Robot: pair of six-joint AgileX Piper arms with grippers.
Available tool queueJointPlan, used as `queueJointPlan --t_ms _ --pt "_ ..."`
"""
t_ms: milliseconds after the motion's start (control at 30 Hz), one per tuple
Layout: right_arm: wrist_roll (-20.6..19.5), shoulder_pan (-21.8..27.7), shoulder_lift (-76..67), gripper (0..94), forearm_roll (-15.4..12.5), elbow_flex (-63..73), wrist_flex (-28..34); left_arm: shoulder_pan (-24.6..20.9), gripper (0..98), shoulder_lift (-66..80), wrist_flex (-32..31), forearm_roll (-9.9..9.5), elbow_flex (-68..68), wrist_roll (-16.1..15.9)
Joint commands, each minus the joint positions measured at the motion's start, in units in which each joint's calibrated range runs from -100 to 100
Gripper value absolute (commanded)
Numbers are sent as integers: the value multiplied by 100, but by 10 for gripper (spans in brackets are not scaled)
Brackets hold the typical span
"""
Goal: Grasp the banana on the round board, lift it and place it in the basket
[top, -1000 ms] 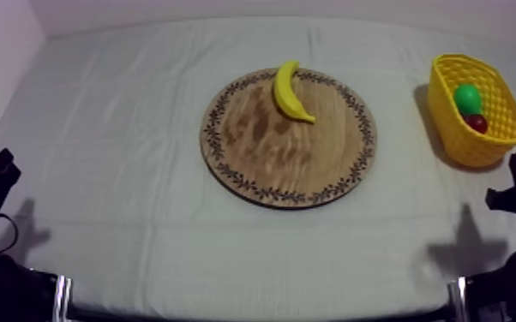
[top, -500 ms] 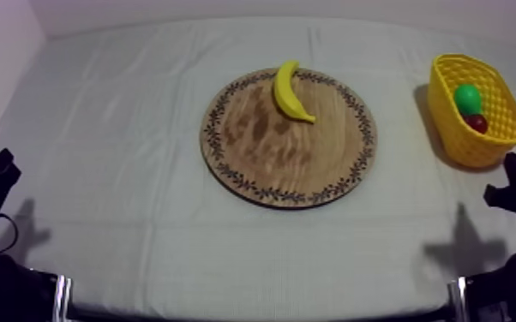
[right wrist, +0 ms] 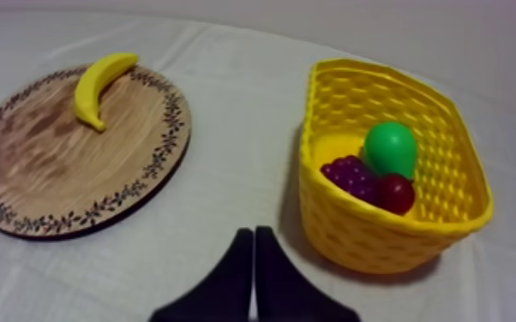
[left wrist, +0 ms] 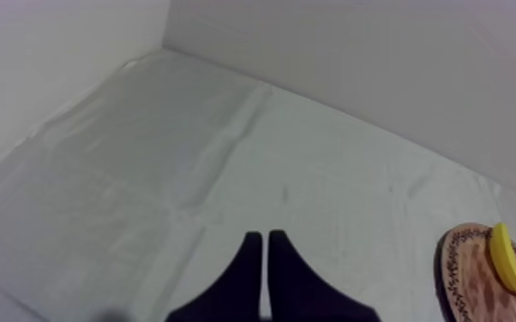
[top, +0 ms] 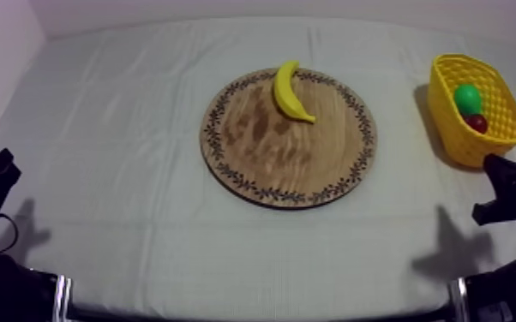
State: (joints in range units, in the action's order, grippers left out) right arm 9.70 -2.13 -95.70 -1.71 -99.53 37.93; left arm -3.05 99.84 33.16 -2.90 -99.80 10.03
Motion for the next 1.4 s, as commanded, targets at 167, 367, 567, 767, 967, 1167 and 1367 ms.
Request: queueJointPlan --t_ms 167,367,567,767,967,1167,1367 --pt "29 -676 261 5 431 391 350 -2 1 -2 -2 0 2 0" --pt "-168 -1120 1257 5 632 1582 837 -2 1 -2 -2 0 2 0" --pt "-330 -1301 2728 5 596 3253 1537 -2 1 -2 -2 0 2 0" --pt "-430 -1345 4221 6 485 4978 2421 -2 1 -2 -2 0 2 0" --pt "-511 -1219 5662 6 304 6463 2998 -2 1 -2 -2 0 2 0" --pt "-603 -1126 7091 7 125 8058 3472 -2 1 -2 -2 0 2 0" --pt "-1009 -1258 8452 4 98 9703 4060 -2 1 -2 -2 0 2 0"
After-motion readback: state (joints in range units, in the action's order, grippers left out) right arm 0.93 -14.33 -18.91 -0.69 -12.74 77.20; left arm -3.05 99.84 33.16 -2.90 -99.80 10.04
